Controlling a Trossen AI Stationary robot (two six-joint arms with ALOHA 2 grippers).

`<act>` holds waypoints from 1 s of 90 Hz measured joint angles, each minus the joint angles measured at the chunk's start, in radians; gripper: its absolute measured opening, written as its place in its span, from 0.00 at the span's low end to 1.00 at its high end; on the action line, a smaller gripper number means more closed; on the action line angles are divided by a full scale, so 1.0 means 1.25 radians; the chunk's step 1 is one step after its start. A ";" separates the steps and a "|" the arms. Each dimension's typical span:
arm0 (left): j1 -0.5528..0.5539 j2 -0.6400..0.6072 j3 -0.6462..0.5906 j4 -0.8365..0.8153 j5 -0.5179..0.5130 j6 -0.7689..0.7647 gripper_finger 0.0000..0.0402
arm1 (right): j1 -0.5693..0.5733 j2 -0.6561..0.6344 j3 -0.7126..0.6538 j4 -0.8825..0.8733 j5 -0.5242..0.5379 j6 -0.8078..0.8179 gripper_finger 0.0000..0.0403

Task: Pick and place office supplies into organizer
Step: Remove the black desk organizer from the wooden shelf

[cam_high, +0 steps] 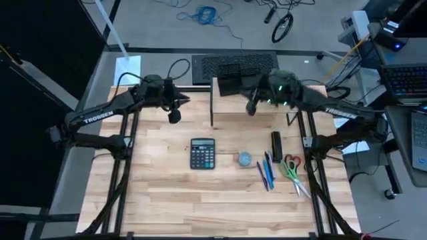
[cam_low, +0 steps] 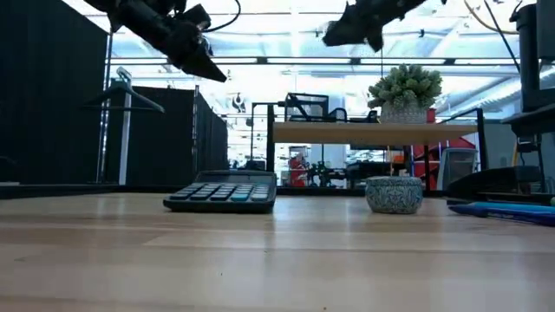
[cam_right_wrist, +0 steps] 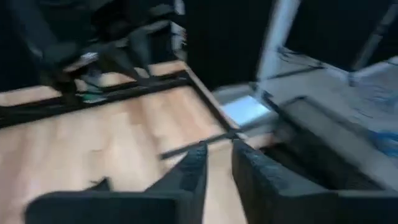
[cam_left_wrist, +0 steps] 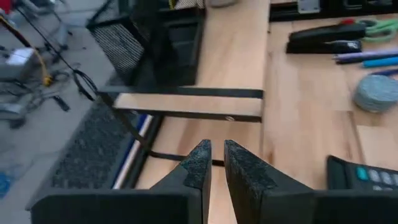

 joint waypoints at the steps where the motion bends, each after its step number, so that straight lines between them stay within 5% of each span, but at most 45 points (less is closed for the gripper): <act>1: 0.002 0.000 0.000 0.004 -0.001 0.002 0.08 | -0.005 0.003 0.017 -0.023 0.006 -0.004 0.26; 20: 0.026 0.004 0.000 0.061 -0.013 -0.002 0.08 | -0.105 0.091 0.350 -0.424 0.147 -0.025 0.57; 31: 0.026 0.014 0.000 0.077 -0.013 -0.020 0.08 | -0.155 0.113 0.445 -0.547 0.156 0.018 0.71; 53: 0.032 0.042 0.000 0.088 -0.020 -0.042 0.09 | -0.210 0.052 0.390 -0.586 0.168 0.071 0.78; 70: 0.032 0.060 0.000 0.093 -0.022 -0.041 0.20 | -0.235 0.040 0.320 -0.572 0.166 0.084 0.78; 79: 0.032 0.061 0.000 0.102 -0.024 -0.040 0.26 | -0.235 0.040 0.273 -0.483 0.151 0.050 0.78; 90: 0.032 0.061 0.000 0.115 -0.024 -0.033 0.31 | -0.235 0.051 0.207 -0.296 0.027 0.036 0.78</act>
